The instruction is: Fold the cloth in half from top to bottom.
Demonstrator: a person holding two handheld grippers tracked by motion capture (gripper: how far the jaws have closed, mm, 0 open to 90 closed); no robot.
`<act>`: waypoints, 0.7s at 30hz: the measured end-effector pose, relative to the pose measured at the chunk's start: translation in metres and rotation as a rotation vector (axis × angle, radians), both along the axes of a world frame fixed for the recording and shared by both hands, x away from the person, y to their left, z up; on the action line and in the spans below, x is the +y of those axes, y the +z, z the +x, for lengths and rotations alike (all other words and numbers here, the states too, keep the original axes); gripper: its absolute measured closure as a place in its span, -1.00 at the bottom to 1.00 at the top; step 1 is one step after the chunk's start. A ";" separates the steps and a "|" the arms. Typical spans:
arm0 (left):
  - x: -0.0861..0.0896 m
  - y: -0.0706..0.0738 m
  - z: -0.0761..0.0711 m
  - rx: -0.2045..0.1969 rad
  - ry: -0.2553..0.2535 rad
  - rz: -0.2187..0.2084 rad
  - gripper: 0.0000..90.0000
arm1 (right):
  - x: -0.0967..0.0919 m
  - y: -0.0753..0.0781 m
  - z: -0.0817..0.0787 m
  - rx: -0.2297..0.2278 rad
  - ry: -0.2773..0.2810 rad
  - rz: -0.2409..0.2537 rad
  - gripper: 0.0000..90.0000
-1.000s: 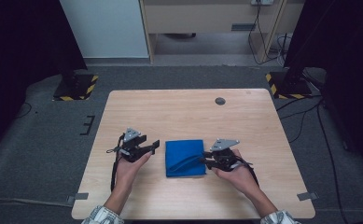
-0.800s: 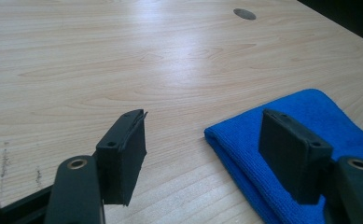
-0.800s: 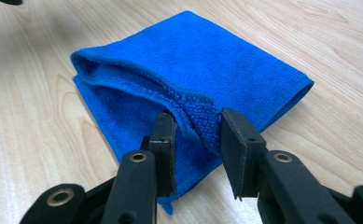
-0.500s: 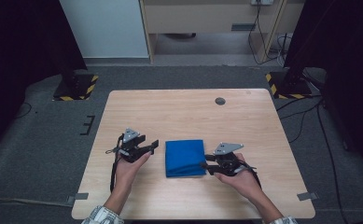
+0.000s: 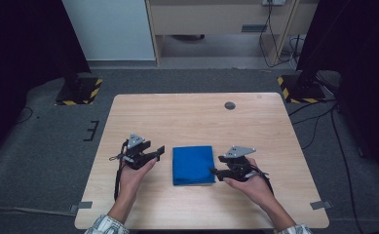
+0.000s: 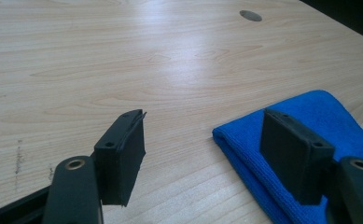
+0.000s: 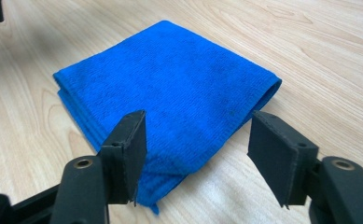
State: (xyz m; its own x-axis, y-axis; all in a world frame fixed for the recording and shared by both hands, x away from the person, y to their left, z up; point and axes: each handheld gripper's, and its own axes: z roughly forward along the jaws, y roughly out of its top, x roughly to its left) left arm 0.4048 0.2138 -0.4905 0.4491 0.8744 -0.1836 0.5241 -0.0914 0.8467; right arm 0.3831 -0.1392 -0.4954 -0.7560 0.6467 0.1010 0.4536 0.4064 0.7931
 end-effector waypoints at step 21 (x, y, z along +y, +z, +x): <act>-0.006 -0.001 0.000 0.010 -0.027 0.057 -0.68 | 0.011 0.007 0.018 0.010 -0.059 -0.006 -0.63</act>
State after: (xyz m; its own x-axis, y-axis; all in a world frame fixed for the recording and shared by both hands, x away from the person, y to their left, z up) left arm 0.4052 0.2080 -0.4910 0.4714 0.8710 -0.1380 0.5290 -0.1541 0.8345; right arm 0.4014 -0.1284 -0.4887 -0.7155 0.6907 0.1049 0.4852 0.3831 0.7860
